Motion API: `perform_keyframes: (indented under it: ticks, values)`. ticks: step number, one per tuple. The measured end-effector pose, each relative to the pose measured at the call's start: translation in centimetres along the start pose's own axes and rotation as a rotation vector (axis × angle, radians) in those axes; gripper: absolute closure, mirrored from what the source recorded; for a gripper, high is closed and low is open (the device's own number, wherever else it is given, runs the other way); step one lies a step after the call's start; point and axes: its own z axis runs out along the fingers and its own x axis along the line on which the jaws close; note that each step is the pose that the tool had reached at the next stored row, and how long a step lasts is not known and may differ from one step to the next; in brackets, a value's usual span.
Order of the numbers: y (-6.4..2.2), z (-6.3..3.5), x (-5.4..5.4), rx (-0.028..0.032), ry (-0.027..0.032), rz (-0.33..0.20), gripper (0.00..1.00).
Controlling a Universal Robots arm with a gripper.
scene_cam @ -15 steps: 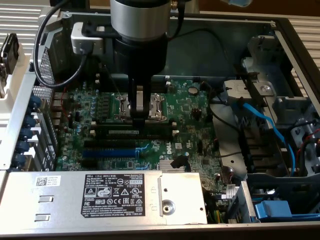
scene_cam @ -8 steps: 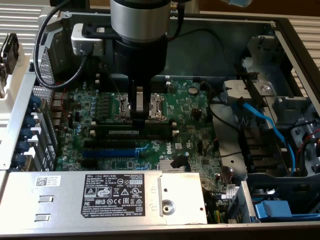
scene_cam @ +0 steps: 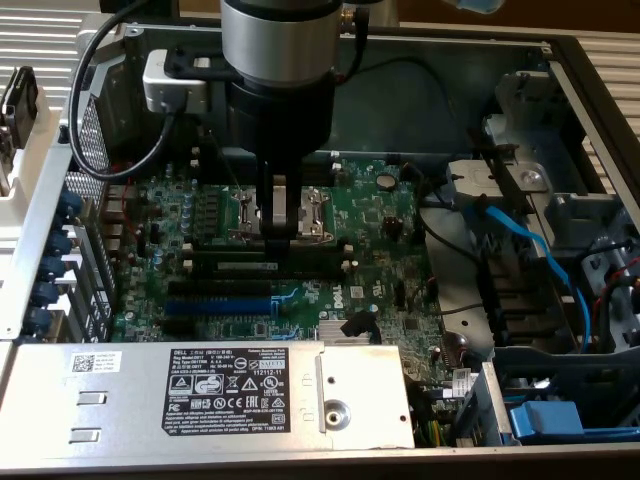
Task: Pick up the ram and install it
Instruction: 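Press down the ram until it locks into place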
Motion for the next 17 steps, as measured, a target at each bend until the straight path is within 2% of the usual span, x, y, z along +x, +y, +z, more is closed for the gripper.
perform_keyframes:
  ticks: [17]
  values:
    - [0.02, 0.05, 0.00, 0.0010, 0.0001, 0.000, 0.90]
